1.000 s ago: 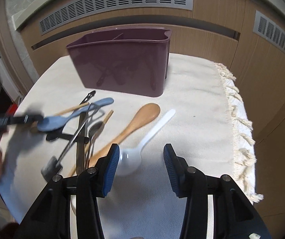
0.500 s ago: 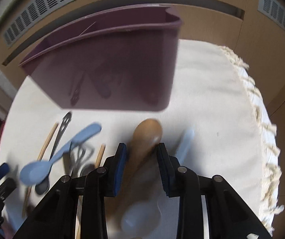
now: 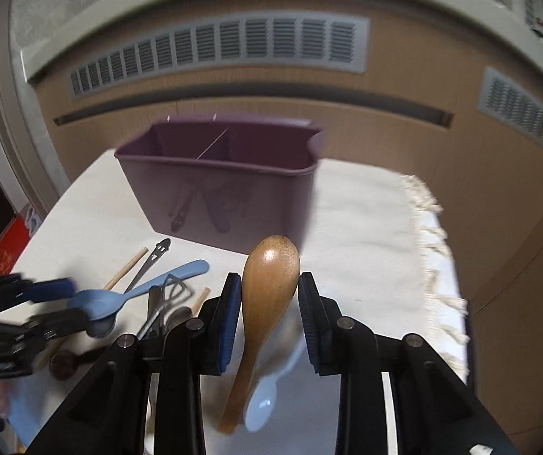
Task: Organize utensils
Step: 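Grasp the metal bottle opener with the left tool while the right tool lifts the wooden spoon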
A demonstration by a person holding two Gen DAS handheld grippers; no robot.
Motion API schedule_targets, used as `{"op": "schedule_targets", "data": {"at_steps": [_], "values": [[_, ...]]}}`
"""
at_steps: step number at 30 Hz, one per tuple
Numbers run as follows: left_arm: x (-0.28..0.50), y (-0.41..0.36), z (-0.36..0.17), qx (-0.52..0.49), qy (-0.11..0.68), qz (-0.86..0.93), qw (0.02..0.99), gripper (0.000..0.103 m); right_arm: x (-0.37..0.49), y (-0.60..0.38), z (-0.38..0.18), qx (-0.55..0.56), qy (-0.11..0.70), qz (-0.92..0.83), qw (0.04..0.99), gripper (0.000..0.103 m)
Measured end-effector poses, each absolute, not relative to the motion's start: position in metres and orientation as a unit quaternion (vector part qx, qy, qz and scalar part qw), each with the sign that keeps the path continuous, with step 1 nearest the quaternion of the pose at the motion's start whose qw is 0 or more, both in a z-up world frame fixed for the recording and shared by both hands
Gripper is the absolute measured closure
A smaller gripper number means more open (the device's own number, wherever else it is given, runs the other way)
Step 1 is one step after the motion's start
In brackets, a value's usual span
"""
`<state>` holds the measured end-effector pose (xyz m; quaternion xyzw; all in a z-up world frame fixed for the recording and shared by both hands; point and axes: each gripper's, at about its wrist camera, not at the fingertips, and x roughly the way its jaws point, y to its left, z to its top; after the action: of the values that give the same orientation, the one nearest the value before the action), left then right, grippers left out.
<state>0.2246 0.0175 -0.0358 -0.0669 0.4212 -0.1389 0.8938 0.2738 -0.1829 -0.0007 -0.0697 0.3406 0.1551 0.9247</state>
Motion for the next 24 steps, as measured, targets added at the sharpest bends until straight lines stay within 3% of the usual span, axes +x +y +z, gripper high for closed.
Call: {"op": "schedule_targets", "data": {"at_steps": [9, 12, 14, 24], "values": [[0.271, -0.035, -0.053, 0.027, 0.449, -0.075, 0.890, 0.053, 0.239, -0.216, 0.005, -0.052, 0.300, 0.160, 0.939, 0.076], [0.279, -0.040, -0.054, 0.045, 0.448, -0.067, 0.891, 0.062, 0.235, -0.221, 0.004, -0.054, 0.292, 0.163, 0.941, 0.076], [0.279, -0.037, -0.053, 0.037, 0.444, -0.074, 0.892, 0.078, 0.231, -0.219, 0.003, -0.055, 0.290, 0.166, 0.941, 0.076], [0.210, 0.011, 0.007, -0.066, 0.341, -0.120, 0.930, 0.079, 0.218, -0.220, 0.011, -0.056, 0.287, 0.187, 0.938, 0.076]]}}
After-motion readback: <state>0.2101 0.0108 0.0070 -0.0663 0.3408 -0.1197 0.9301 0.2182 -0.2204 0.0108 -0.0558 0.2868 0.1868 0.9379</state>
